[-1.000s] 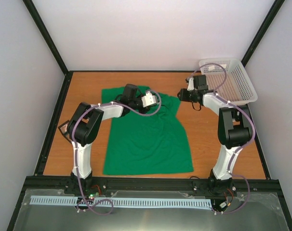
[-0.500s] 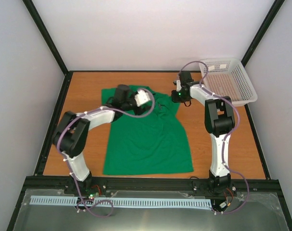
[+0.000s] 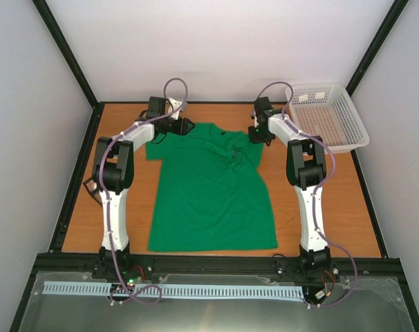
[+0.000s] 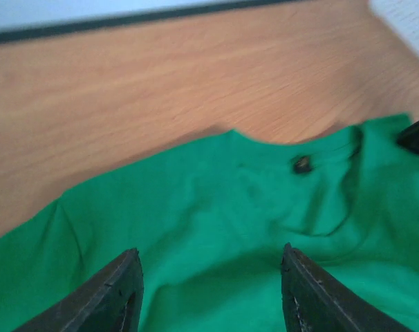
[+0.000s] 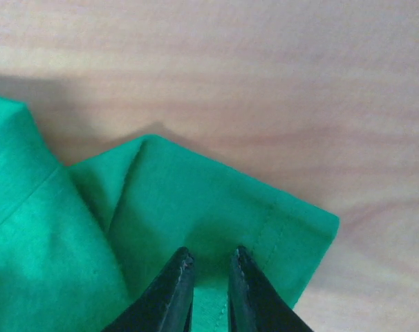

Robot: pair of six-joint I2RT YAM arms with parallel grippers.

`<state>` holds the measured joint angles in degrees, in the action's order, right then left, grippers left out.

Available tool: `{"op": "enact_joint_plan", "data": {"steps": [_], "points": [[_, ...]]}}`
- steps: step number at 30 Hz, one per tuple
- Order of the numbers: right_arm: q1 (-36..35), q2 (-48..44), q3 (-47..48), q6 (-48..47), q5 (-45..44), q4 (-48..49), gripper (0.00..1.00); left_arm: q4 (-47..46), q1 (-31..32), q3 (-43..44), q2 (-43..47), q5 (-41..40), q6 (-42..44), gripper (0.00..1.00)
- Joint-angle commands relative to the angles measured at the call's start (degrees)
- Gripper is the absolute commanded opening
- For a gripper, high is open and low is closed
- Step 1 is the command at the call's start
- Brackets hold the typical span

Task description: Pin the brooch onto the clothing

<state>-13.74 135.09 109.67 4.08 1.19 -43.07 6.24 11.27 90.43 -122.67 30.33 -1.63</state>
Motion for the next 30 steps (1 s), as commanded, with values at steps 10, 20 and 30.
{"op": "enact_joint_plan", "data": {"steps": [10, 20, 30], "points": [[4.94, 19.79, 30.21, -6.97, -9.01, -11.42, 0.22, 27.52, -6.16, 28.24, -23.12, -4.95, -2.79, 0.53], [5.93, 25.02, 38.69, -11.94, -3.89, -6.06, 0.24, 28.08, -11.26, 34.23, -27.52, -3.07, -2.55, 0.53], [6.62, 20.96, 40.67, -10.79, -5.41, -6.07, 0.35, 26.08, -10.78, 30.09, -13.74, -6.06, -1.81, 0.61]]}}
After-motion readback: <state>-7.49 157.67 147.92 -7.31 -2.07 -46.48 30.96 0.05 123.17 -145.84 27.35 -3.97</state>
